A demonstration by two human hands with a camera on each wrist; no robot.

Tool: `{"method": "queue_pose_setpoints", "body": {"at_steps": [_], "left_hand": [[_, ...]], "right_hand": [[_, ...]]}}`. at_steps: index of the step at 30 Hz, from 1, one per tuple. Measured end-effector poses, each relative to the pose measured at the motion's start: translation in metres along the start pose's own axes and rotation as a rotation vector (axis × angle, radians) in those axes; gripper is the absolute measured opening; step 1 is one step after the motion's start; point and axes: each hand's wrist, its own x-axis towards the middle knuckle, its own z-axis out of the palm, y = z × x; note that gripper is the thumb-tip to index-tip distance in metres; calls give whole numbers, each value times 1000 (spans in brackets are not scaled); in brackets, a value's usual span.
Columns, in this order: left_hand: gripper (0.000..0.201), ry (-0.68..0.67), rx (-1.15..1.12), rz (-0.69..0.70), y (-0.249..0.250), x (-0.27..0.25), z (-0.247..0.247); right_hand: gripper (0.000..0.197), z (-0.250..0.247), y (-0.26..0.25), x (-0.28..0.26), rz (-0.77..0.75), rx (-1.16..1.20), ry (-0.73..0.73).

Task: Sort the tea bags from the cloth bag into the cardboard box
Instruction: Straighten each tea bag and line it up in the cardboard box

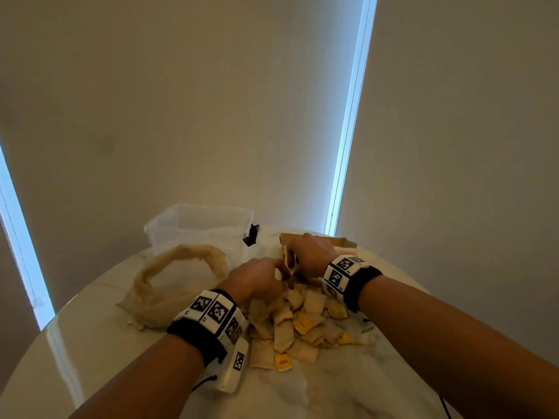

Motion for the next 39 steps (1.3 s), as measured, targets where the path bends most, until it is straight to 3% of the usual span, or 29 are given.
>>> {"method": "queue_pose_setpoints", "body": {"at_steps": [3,6,11,15,22,27,32,39], "left_hand": [[42,39,-154,-20,-2,-5,-6],[54,102,-464,-68,-4,-12,-11],[70,101,-1161,-229,2,-25,-12],[79,117,-1442,-265,3,-27,-3],[79,126,-1402,-248,4,-31,2],[79,115,-1346,-215,3,-28,1],[51,58,-1159,-81,2,-36,3],[33,155,-1023,50,-21,-49,1]], "right_hand": [[19,-16,6,-7,27,81,7],[17,-28,18,-13,65,228,38],[20,-31,13,-41,60,690,104],[24,-25,-12,-72,20,1023,90],[49,-9,-20,-81,81,1037,51],[44,0,-16,-81,82,1075,6],[38,5,-8,-85,86,1227,61],[37,7,-8,-87,81,1371,50]]}}
